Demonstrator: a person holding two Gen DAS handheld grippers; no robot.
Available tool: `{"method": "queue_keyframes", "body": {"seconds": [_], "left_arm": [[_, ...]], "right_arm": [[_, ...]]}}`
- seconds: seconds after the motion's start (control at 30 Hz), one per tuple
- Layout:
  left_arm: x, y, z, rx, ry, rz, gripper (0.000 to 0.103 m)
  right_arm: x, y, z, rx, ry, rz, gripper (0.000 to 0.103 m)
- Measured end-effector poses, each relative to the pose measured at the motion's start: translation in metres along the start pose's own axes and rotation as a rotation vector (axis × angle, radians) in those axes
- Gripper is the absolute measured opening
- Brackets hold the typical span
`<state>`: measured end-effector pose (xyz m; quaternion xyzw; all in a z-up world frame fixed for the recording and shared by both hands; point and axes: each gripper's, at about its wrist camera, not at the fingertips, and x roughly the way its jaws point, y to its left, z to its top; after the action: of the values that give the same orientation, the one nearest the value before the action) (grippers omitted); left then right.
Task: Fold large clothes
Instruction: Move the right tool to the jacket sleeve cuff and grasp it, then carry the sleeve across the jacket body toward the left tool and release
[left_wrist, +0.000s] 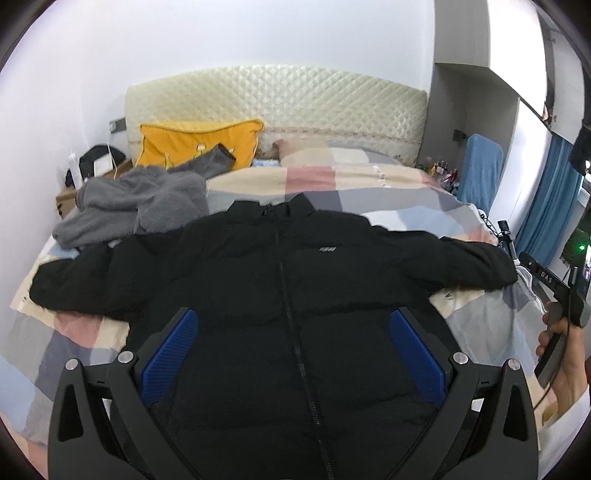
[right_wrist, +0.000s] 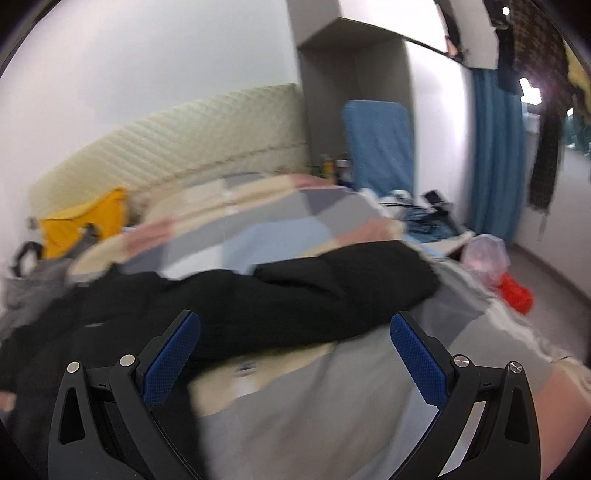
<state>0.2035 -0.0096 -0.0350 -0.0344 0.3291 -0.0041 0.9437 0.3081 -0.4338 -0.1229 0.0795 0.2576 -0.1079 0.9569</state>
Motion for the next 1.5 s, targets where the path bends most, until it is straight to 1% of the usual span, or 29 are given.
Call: {"method": "queue_keyframes", "body": {"seconds": [0.07,0.13,0.2,0.4,0.43,0.53,0.57,0.63,0.67,0.73,0.8,0.87,0.93,0.97,1.0,1.03,1.07,1.1,1.13,1.17,1.2,1.27,1.3,1.4,1.5], "left_arm": [[0.010,0.008,-0.007,-0.018,0.023,-0.010,0.103],[0.020,0.017,-0.015,-0.040,0.042,-0.013,0.103],[0.029,0.024,-0.023,-0.056,0.067,-0.006,0.103],[0.052,0.038,-0.040,-0.075,0.128,0.035,0.103],[0.054,0.040,-0.042,-0.075,0.136,0.040,0.103],[0.060,0.041,-0.045,-0.076,0.149,0.047,0.103],[0.062,0.042,-0.044,-0.077,0.151,0.050,0.103],[0.065,0.041,-0.043,-0.078,0.153,0.053,0.103],[0.067,0.041,-0.042,-0.075,0.154,0.055,0.103],[0.071,0.041,-0.040,-0.067,0.147,0.071,0.103],[0.075,0.044,-0.038,-0.066,0.139,0.089,0.103],[0.082,0.046,-0.037,-0.064,0.134,0.115,0.103],[0.091,0.050,-0.037,-0.067,0.139,0.130,0.103],[0.095,0.052,-0.037,-0.066,0.135,0.129,0.103],[0.099,0.053,-0.037,-0.060,0.126,0.129,0.103],[0.104,0.055,-0.039,-0.052,0.108,0.147,0.103],[0.108,0.057,-0.040,-0.046,0.103,0.163,0.103],[0.113,0.058,-0.041,-0.043,0.109,0.174,0.103],[0.119,0.061,-0.042,-0.047,0.124,0.179,0.103],[0.124,0.064,-0.042,-0.062,0.146,0.175,0.103],[0.126,0.067,-0.042,-0.078,0.154,0.166,0.103],[0.125,0.071,-0.041,-0.100,0.151,0.155,0.103],[0.123,0.071,-0.040,-0.100,0.147,0.163,0.103],[0.114,0.071,-0.038,-0.085,0.120,0.194,0.103],[0.108,0.071,-0.037,-0.068,0.104,0.196,0.103]], "right_arm": [[0.018,-0.014,-0.006,0.013,0.007,-0.032,0.103],[0.040,-0.036,-0.013,0.081,0.045,-0.037,0.103],[0.058,-0.054,-0.020,0.134,0.076,-0.041,0.103],[0.108,-0.093,-0.029,0.186,0.129,-0.032,0.103],[0.117,-0.102,-0.030,0.216,0.137,-0.020,0.103],[0.145,-0.127,-0.037,0.361,0.166,0.047,0.103],[0.154,-0.133,-0.040,0.411,0.178,0.077,0.103],[0.173,-0.147,-0.044,0.505,0.193,0.165,0.103],[0.182,-0.151,-0.044,0.532,0.194,0.195,0.103],[0.194,-0.155,-0.040,0.538,0.170,0.210,0.103],[0.204,-0.158,-0.033,0.543,0.145,0.209,0.103],[0.213,-0.160,-0.024,0.561,0.094,0.204,0.103],[0.219,-0.160,-0.015,0.560,0.059,0.184,0.102],[0.223,-0.159,-0.010,0.563,0.052,0.154,0.095],[0.227,-0.162,-0.008,0.568,0.053,0.138,0.076],[0.231,-0.164,-0.006,0.577,0.058,0.120,0.066],[0.231,-0.168,-0.005,0.590,0.060,0.112,0.047],[0.230,-0.171,-0.005,0.603,0.055,0.108,0.033],[0.228,-0.176,-0.004,0.619,0.041,0.103,0.026],[0.224,-0.180,-0.003,0.629,0.023,0.102,0.017],[0.220,-0.181,0.000,0.626,0.012,0.097,0.012],[0.208,-0.177,0.010,0.591,-0.013,0.080,0.008],[0.205,-0.178,0.016,0.585,-0.022,0.080,0.007],[0.181,-0.181,0.035,0.624,-0.057,0.074,0.006],[0.154,-0.170,0.066,0.587,-0.082,0.081,0.006]]}}
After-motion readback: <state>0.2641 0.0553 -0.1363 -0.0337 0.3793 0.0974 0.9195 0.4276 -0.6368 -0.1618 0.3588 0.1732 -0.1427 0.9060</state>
